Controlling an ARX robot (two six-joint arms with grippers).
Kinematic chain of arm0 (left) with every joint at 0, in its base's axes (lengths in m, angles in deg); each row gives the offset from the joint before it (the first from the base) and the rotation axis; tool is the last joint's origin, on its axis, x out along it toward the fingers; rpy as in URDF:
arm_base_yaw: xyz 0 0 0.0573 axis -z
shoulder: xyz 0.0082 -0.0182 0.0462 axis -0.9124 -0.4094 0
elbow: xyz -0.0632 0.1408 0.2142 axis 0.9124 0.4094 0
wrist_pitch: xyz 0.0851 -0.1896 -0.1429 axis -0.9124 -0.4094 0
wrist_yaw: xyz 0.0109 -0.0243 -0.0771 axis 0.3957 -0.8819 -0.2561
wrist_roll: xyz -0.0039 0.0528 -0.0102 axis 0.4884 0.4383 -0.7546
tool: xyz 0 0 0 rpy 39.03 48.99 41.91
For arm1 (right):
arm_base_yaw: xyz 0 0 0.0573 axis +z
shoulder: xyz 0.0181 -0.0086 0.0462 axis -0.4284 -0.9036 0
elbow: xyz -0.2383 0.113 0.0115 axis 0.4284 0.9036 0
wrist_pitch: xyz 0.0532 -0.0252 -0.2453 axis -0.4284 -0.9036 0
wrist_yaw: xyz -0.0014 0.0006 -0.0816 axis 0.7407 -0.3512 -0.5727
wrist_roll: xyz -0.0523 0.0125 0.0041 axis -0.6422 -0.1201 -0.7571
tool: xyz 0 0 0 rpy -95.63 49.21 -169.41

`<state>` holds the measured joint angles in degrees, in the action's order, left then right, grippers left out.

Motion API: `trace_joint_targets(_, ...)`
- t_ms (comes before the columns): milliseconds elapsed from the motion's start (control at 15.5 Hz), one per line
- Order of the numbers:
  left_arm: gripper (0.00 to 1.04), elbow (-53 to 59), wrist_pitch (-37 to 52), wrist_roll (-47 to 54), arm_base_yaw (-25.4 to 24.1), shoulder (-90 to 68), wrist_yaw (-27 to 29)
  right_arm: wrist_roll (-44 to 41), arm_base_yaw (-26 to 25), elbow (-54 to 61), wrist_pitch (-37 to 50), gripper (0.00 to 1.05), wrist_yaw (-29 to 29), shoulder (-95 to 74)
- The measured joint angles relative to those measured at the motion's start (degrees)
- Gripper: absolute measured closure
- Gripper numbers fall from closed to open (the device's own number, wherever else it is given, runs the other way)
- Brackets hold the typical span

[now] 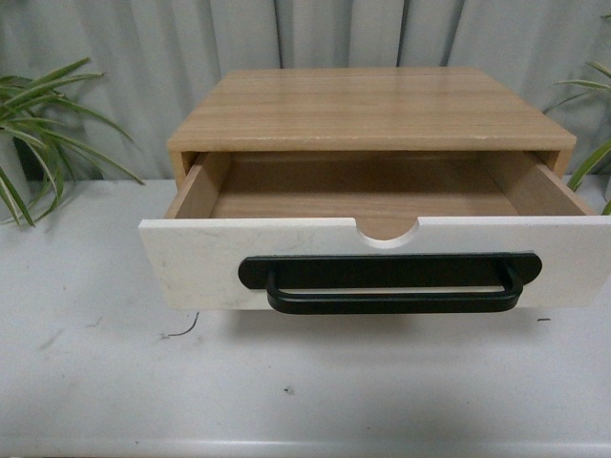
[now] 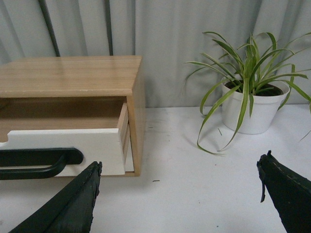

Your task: Pull drawer

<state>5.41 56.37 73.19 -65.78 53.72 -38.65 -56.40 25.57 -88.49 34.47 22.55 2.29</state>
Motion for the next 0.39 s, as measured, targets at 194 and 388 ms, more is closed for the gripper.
trace_joint_targets(194, 0.07, 0.0, 0.0, 0.0, 0.0, 0.0, 0.0, 0.0, 0.0, 0.0, 0.0, 0.06, 0.0, 0.0)
trace_joint_targets(388, 0.07, 0.0, 0.0, 0.0, 0.0, 0.0, 0.0, 0.0, 0.0, 0.0, 0.0, 0.06, 0.0, 0.0)
